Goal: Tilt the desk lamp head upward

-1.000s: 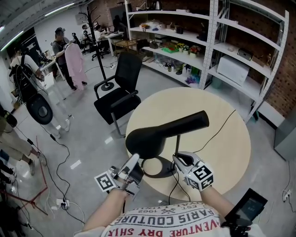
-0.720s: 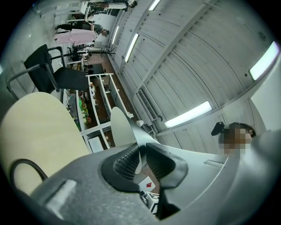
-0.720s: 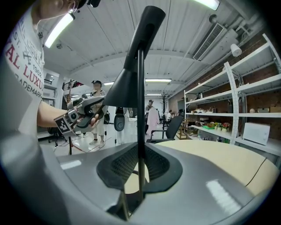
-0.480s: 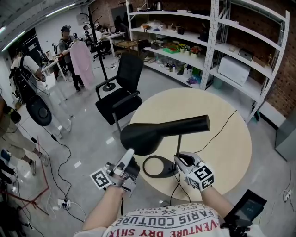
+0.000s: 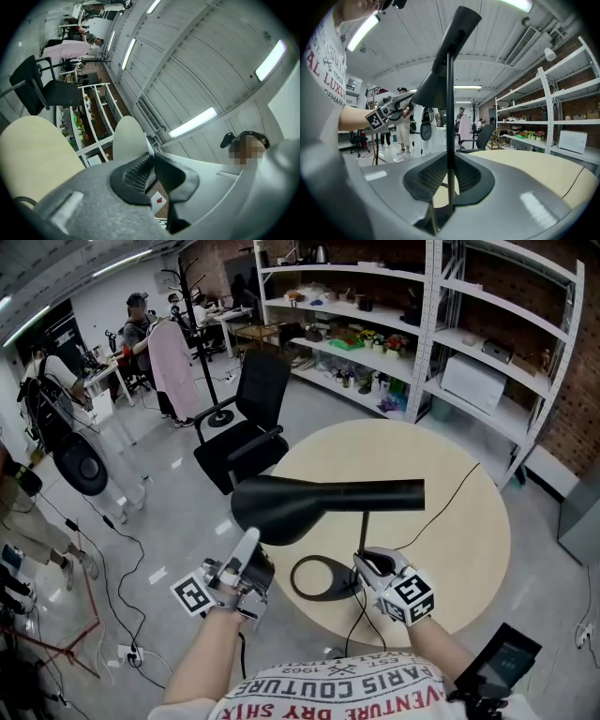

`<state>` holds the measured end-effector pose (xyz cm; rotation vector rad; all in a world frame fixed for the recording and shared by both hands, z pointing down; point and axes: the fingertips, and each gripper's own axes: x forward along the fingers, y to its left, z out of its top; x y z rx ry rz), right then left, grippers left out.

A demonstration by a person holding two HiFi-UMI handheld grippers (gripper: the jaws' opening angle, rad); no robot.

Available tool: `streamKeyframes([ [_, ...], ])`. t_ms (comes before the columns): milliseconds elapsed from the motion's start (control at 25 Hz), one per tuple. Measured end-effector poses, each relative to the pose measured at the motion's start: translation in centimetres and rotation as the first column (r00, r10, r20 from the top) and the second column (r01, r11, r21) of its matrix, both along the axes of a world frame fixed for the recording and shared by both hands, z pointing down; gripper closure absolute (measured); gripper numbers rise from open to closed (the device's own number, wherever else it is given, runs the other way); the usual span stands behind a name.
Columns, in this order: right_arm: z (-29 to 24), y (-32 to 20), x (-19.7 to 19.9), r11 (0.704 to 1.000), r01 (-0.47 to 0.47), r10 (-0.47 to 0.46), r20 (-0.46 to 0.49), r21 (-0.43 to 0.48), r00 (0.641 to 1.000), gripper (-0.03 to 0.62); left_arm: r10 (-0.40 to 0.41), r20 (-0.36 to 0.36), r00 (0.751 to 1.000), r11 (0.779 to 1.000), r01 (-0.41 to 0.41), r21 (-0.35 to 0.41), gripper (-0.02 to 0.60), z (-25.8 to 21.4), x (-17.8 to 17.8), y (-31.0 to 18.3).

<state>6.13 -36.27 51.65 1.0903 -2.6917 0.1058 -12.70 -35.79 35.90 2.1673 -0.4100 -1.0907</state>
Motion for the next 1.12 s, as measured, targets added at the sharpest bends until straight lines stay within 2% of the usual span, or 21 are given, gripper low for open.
streamKeyframes([
  [1120, -0.1, 0.0, 0.1, 1.0, -0.002, 0.002, -0.005, 0.002, 1.0, 0.551, -0.066, 0.058, 0.996, 0.988, 0.057, 0.144, 0.574, -6.4, -1.1, -0.1],
])
